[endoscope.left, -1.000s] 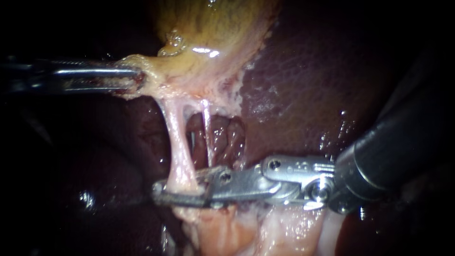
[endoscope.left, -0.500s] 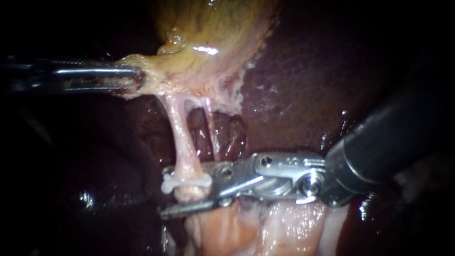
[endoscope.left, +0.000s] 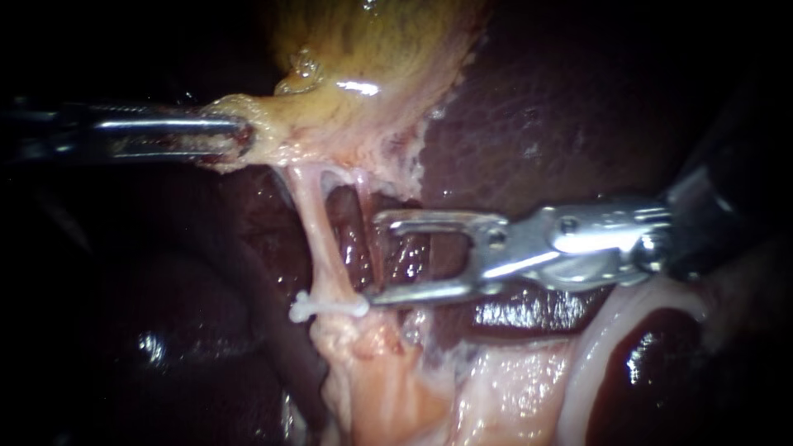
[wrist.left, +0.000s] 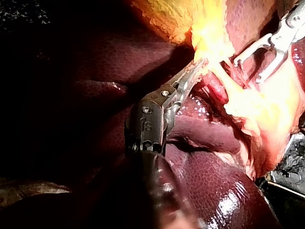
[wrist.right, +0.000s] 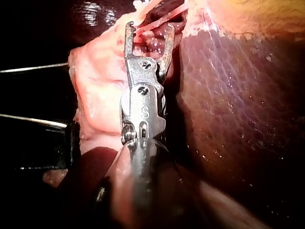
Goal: Going back first clip left tube
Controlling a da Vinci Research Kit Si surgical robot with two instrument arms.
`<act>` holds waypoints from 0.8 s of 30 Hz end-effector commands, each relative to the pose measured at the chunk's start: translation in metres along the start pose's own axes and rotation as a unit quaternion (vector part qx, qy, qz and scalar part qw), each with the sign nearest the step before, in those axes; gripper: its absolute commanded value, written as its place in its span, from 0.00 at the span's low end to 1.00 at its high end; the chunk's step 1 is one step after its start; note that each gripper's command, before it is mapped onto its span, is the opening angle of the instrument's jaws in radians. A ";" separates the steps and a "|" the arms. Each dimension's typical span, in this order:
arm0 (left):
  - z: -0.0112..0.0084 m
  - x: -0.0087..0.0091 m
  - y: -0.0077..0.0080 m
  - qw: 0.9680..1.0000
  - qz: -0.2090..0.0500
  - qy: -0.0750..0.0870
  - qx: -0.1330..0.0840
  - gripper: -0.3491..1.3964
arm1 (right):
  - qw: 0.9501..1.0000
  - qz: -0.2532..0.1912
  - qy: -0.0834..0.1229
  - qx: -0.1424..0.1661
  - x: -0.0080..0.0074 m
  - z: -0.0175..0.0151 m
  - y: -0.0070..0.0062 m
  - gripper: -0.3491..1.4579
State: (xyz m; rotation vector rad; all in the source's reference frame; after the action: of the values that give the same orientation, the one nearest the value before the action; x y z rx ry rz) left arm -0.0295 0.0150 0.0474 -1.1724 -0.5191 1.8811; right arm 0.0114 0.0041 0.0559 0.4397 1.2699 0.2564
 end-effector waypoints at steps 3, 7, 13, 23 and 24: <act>0.0001 0.0000 0.0000 1.000 0.000 0.000 0.000 0.00 | 1.000 -0.008 0.001 0.005 0.0001 -0.0035 0.0002 0.47; 0.0001 0.0000 0.0000 1.000 0.000 0.000 0.000 0.00 | 1.000 -0.011 0.000 -0.001 -0.0002 -0.0065 0.0005 0.47; 0.0004 0.0000 -0.0002 1.000 0.000 0.000 0.001 0.00 | 1.000 -0.014 0.000 -0.001 -0.0008 -0.0076 0.0007 0.47; 0.0044 -0.0010 -0.0015 1.000 0.004 0.003 0.004 0.00 | 1.000 -0.014 0.000 -0.001 -0.0008 -0.0076 0.0005 0.47; 0.0049 -0.0012 -0.0016 1.000 0.004 0.003 0.004 0.00 | 1.000 -0.014 0.000 -0.001 -0.0008 -0.0076 0.0005 0.47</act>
State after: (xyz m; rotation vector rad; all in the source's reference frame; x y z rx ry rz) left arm -0.0331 0.0153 0.0519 -1.1790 -0.5065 1.8844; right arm 0.0039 0.0056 0.0550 0.4198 1.2744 0.2326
